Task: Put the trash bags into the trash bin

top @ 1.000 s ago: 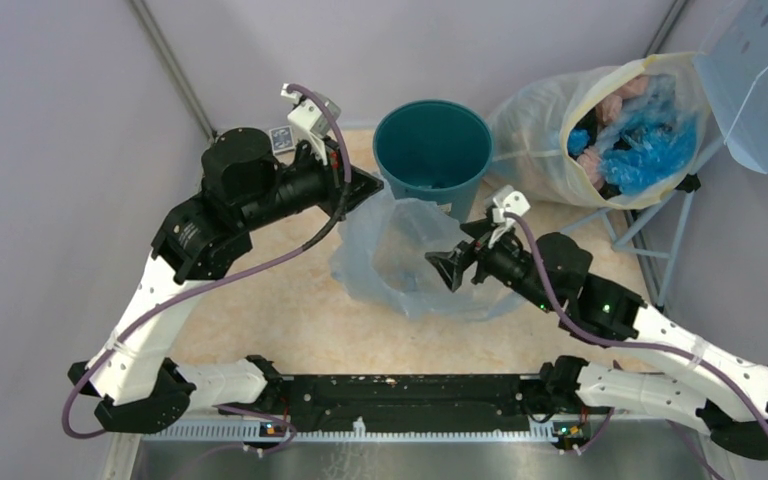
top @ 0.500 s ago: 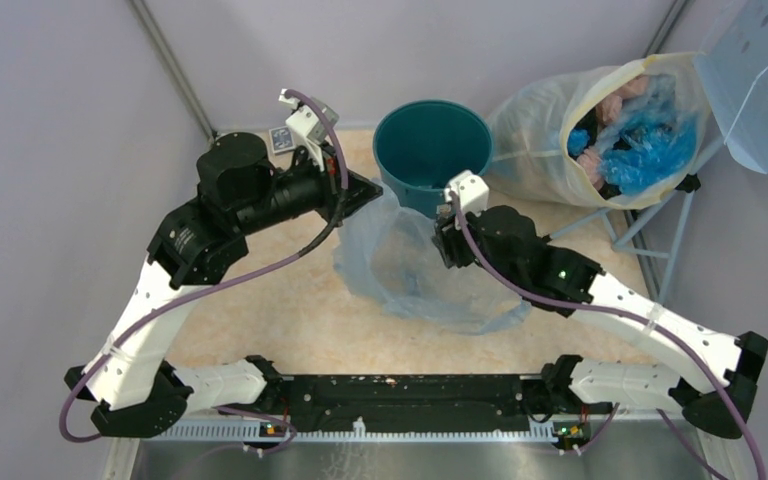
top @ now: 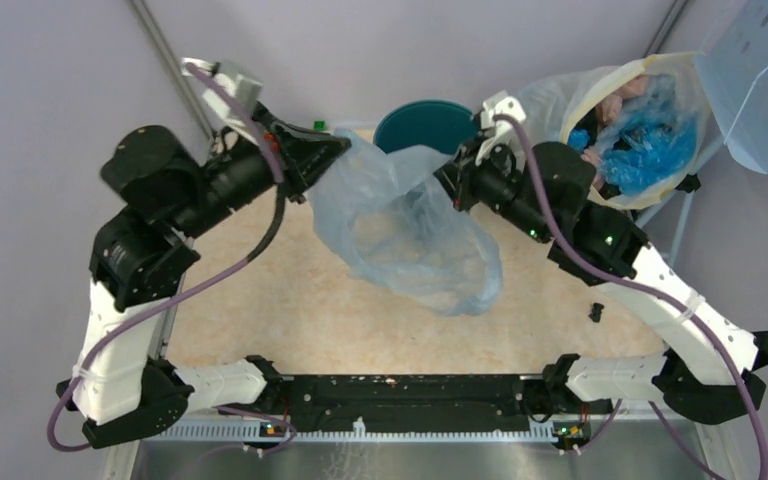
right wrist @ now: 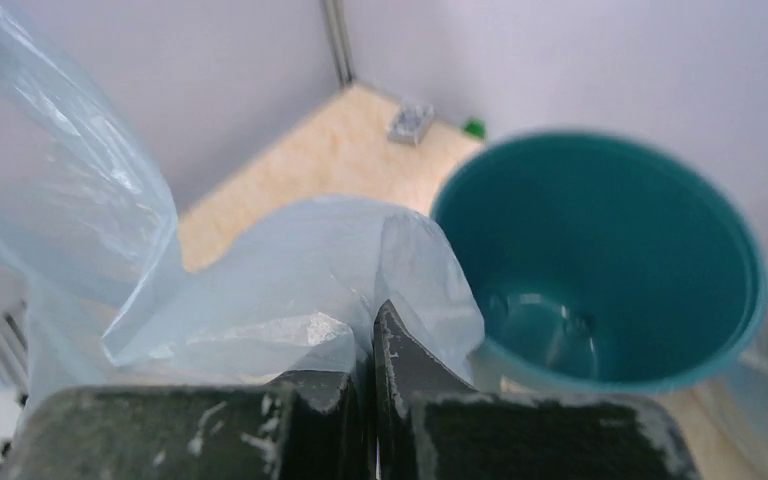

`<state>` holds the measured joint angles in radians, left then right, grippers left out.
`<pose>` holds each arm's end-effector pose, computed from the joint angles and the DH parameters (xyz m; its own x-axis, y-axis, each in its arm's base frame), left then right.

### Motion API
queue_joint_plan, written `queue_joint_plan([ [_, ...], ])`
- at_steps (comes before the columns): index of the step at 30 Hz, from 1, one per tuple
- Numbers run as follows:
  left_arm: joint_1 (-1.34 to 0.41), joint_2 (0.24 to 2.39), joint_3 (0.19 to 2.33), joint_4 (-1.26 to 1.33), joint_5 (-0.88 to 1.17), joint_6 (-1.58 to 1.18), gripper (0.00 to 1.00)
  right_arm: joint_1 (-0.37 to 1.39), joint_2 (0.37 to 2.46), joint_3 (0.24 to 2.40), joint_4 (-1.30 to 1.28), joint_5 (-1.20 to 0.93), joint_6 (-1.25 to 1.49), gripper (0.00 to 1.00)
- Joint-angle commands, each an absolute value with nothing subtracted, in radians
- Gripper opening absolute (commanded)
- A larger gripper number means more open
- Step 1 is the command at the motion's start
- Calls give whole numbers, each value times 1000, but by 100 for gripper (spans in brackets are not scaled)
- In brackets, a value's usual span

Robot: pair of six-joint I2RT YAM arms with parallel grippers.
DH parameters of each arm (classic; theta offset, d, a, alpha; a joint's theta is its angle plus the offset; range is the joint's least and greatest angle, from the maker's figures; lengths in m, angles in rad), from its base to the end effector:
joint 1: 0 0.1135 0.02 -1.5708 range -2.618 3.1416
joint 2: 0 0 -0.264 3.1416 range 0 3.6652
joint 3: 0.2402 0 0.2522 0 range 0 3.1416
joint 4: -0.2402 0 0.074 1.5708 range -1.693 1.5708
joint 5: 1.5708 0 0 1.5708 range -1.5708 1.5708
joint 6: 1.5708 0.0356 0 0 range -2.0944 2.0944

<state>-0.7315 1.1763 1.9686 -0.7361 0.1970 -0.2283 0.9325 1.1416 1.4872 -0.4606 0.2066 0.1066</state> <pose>0.1119 -0.1098 0.5799 -0.1404 -0.1722 -0.9750 0.7892 0.5752 -0.2152 0.1420 0.1791 0.4805 -0.1387 -0.0122 -0.9903 -0.6536 0.7524 0.0823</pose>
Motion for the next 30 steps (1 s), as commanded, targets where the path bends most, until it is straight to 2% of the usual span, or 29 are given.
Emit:
queue_joint_plan([
  [1,-727,1124,2036,-561,142,-173,0,921,1216,1705,-477,179,62,0],
  [7,-727,1123,2034,-335,168,-184,0,872,1313,1974,-538,293,-10,0],
  [16,-728,1166,2016,-131,133,-132,0,824,1412,2195,-488,336,-94,0],
  [22,-728,1213,2006,-124,106,-111,0,789,1456,2230,-470,365,-134,0],
  [30,-727,1209,1893,-105,45,-87,0,696,1482,2131,-440,245,-62,0],
])
